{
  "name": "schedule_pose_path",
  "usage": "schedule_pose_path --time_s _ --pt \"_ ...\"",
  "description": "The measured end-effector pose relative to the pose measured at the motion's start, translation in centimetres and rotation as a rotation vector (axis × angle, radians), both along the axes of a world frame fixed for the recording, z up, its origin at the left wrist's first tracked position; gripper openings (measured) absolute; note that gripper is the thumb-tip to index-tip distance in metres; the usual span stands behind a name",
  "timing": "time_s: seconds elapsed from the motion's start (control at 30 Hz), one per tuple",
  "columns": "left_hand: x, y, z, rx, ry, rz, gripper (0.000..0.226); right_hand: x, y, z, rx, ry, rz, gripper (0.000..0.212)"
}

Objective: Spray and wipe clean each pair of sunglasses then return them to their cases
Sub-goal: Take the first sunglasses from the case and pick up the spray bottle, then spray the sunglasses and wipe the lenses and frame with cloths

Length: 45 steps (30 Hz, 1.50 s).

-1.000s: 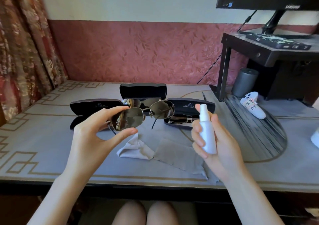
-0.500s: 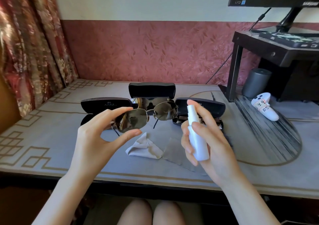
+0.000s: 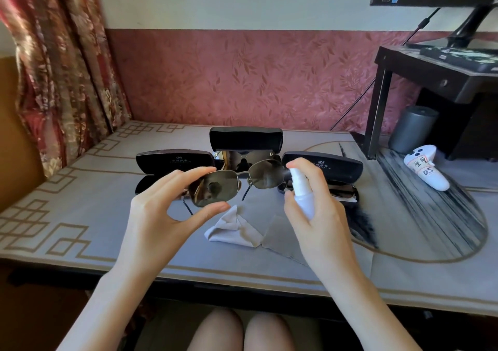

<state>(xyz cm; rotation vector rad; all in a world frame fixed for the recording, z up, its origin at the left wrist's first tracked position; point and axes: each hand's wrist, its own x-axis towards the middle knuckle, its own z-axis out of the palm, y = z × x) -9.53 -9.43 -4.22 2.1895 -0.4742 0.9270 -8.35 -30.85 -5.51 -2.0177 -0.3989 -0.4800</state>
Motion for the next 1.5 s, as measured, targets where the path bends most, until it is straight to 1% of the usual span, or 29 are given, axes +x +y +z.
schedule_pose_path --time_s 0.13,0.23,0.4,0.57,0.67,0.8,0.93,1.0,1.17,1.27,1.33,1.43,1.5 --pt "-0.1 0.0 -0.1 -0.001 -0.003 0.005 0.049 0.0 0.0 0.3 0.052 -0.033 -0.009 0.050" --pt "-0.1 -0.1 -0.1 0.001 0.006 0.010 0.049 -0.3 0.1 0.5 0.084 -0.044 0.029 0.053" --pt "-0.1 -0.3 -0.1 -0.001 0.012 0.009 0.049 -0.7 0.7 0.3 0.013 -0.037 0.065 0.047" --pt "-0.2 -0.2 -0.1 -0.002 0.007 0.020 0.049 -0.9 0.8 -0.1 0.061 -0.054 0.026 0.047" --pt "-0.3 -0.1 -0.2 -0.001 0.011 0.023 0.049 -1.2 0.9 0.0 0.044 -0.089 0.033 0.049" --pt "-0.3 -0.1 -0.2 0.001 0.003 0.032 0.048 -2.2 2.0 0.9 0.000 -0.110 0.115 0.050" --pt "-0.4 0.0 -0.1 0.011 -0.013 0.045 0.047 -2.6 4.1 1.6 -0.068 -0.116 0.203 0.045" --pt "-0.5 0.1 -0.1 0.018 -0.015 0.057 0.047 -2.6 4.7 1.6 -0.068 -0.111 0.228 0.043" --pt "-0.6 0.5 -0.1 0.036 -0.010 0.073 0.047 -2.2 4.7 1.1 -0.046 -0.136 0.198 0.048" --pt "-0.6 0.8 -0.2 0.038 -0.014 0.085 0.048 -1.3 3.1 0.5 -0.032 -0.152 0.147 0.046" --pt "-0.6 1.2 -0.3 0.016 -0.012 0.099 0.049 -0.1 1.1 -0.1 -0.013 -0.110 0.102 0.051" --pt "-0.7 1.5 -0.4 -0.044 0.008 0.108 0.048 2.2 -1.7 -1.4 0.019 0.037 0.062 0.060" --pt "-0.7 1.6 -0.4 -0.078 0.014 0.107 0.048 3.4 -2.8 -2.1 0.006 0.074 0.028 0.067"
